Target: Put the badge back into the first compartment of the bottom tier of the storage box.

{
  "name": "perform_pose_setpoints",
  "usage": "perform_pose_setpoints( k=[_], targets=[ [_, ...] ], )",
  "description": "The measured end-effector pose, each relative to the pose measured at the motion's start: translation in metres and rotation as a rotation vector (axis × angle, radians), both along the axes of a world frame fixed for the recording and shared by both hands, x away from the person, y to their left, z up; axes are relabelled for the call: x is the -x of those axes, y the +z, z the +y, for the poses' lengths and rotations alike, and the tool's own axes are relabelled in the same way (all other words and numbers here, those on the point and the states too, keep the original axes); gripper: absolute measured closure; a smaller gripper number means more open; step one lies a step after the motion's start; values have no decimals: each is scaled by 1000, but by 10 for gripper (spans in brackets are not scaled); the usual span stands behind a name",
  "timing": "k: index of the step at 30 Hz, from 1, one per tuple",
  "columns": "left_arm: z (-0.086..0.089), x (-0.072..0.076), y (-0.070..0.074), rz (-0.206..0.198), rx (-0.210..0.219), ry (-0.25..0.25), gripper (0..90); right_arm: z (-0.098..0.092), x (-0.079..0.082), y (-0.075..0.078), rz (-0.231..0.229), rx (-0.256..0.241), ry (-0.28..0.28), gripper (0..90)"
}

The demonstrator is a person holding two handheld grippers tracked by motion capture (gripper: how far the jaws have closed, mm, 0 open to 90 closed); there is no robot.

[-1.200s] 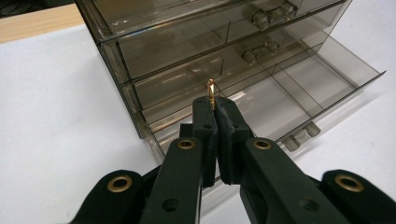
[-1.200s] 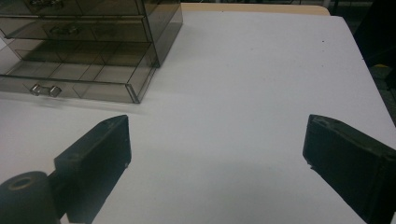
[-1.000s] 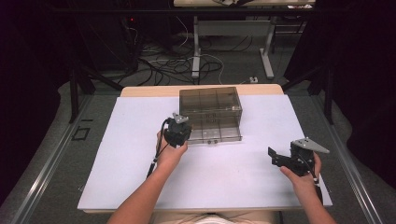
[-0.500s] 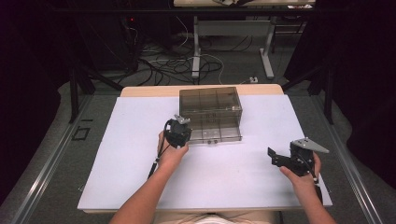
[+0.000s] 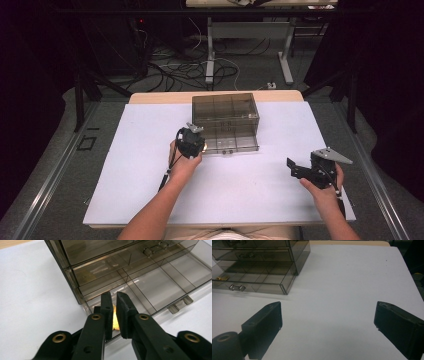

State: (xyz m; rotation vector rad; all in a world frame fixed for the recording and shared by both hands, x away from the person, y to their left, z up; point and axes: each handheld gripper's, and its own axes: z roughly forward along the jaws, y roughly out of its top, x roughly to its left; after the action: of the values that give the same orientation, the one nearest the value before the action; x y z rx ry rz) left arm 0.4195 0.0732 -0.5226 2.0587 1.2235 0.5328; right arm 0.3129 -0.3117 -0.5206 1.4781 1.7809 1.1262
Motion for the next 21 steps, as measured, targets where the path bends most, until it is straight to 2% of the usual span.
perform_pose_setpoints(
  k=[7, 9, 21],
  targets=[
    [0, 2, 2, -2, 30, -3, 740, 0, -1, -1, -6, 5, 1, 77],
    [0, 2, 3, -9, 24, -4, 717, 1, -1, -2, -17, 2, -4, 77],
    [5, 6, 9, -6, 64, -2, 584, 1, -1, -2, -14, -3, -2, 77]
  ],
)
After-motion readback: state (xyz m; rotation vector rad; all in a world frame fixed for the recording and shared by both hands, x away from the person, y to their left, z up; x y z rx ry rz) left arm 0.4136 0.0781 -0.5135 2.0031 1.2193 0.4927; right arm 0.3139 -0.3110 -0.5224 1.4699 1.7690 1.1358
